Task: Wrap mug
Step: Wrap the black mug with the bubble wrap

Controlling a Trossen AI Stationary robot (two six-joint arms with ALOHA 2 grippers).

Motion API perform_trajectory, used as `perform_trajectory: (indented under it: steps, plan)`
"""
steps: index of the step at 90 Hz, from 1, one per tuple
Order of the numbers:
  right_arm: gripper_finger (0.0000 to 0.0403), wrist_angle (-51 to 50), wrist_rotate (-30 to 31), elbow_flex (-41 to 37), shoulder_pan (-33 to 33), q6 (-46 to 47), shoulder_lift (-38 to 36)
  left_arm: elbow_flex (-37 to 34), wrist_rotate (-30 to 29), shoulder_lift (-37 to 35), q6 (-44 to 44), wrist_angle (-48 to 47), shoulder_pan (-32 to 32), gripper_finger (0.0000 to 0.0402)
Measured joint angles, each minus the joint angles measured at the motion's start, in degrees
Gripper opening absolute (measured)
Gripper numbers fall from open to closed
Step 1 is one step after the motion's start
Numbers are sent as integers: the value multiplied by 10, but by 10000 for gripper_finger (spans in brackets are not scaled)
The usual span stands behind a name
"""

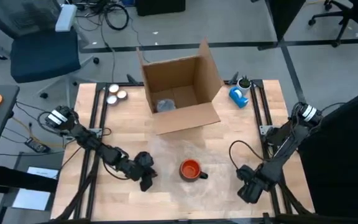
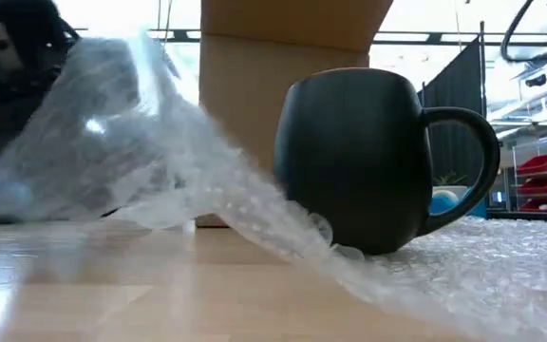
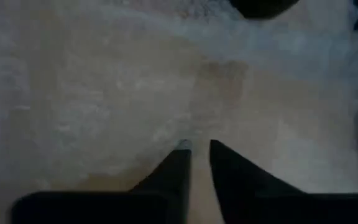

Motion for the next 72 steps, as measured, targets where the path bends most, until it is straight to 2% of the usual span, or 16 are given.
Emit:
perform_trajectory:
  steps: [15,29,36,52,72]
  plan:
    - [132,33,3,-39,-7,-39,0,0,2,0,37,25,10,8]
    - [49,49,22,-38,-15,-107,0,0,3,0,114,81,11,1]
    - [12,47,55,-20,-24,-159,3,0,4,0,170,128,10,1]
    - [4,24,143,55,-61,-254,5,0,5,0,258,232,12,0]
    - [1,6,243,168,-103,-430,4,0,13,0,271,246,16,0]
